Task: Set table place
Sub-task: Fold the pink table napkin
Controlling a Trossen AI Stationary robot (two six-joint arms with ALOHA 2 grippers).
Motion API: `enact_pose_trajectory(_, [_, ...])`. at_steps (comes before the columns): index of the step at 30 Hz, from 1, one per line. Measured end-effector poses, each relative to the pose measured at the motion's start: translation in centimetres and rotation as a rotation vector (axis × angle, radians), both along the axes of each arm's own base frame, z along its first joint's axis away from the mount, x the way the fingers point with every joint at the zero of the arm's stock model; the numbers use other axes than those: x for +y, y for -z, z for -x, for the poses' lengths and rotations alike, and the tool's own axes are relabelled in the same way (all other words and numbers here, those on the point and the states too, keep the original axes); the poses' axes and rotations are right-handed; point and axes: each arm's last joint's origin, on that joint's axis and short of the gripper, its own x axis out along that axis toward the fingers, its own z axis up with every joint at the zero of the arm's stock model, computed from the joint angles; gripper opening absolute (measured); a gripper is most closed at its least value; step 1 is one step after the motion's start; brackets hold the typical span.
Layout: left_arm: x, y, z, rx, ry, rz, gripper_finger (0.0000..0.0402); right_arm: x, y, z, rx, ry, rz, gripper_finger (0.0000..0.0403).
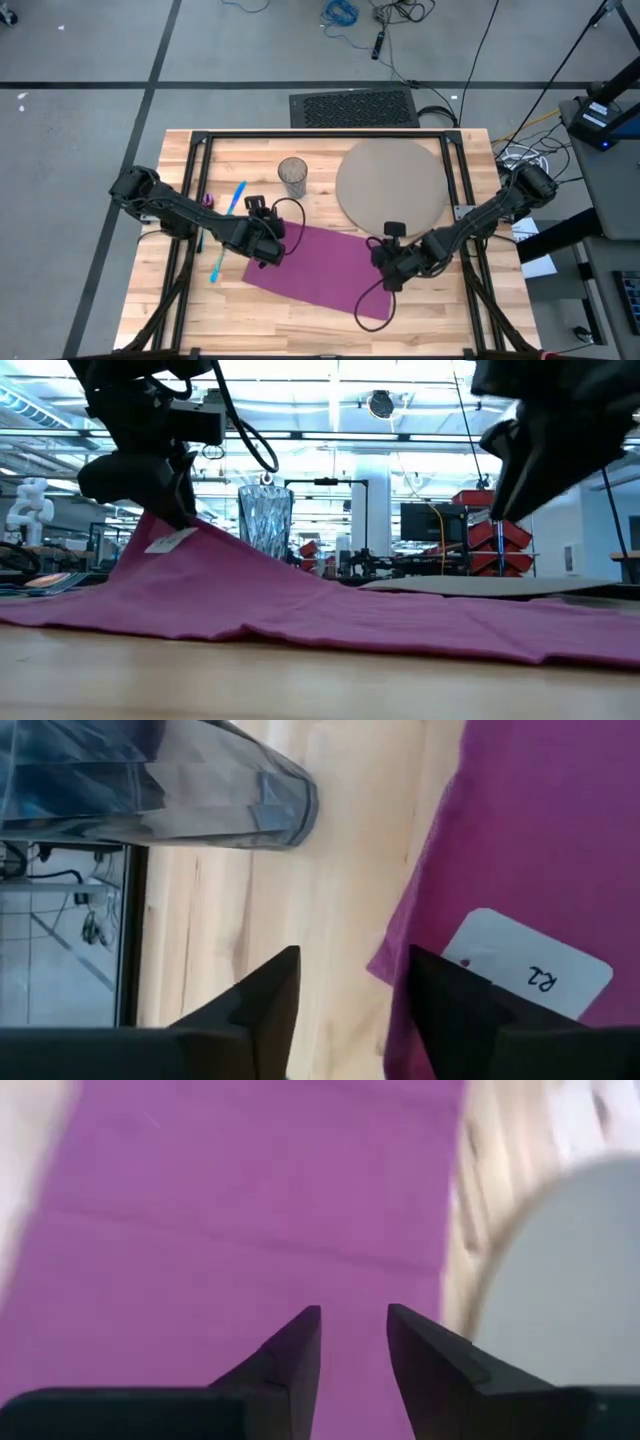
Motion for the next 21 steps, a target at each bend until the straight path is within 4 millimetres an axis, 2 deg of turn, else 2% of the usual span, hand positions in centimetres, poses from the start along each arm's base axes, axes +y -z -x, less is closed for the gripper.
enact_pose_trajectory(9, [0.9,-0.2,0.2,0.001,-0.033,-0.123,0.0199,1.1,-0.5,-0.7,-0.091,-0.072,-0.083,0.0105])
enact_pose_trajectory(21, [1.9,-0.2,0.4,0.049,-0.067,-0.126,0.0201,1.7,0.1,-1.1,-0.090,-0.093,-0.081,0.0105])
